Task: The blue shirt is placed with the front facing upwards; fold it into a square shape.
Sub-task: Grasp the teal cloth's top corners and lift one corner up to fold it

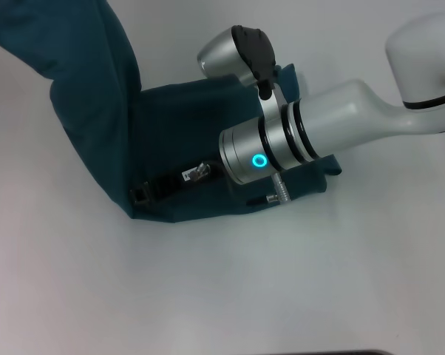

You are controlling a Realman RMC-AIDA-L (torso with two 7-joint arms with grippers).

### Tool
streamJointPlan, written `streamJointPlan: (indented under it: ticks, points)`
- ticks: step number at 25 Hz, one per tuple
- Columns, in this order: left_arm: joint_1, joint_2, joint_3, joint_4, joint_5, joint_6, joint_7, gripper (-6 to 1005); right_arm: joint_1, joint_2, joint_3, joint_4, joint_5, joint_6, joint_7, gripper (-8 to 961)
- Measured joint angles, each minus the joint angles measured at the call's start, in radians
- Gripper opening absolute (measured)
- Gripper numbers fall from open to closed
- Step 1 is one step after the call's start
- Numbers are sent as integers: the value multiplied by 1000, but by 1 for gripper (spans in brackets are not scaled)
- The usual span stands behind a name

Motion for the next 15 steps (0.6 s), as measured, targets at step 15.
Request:
streamJointPlan:
  ticks: [15]
  points:
    - [5,1,0,2,5,-5,1,57,-128,-15,85,-111,2,-101,14,10]
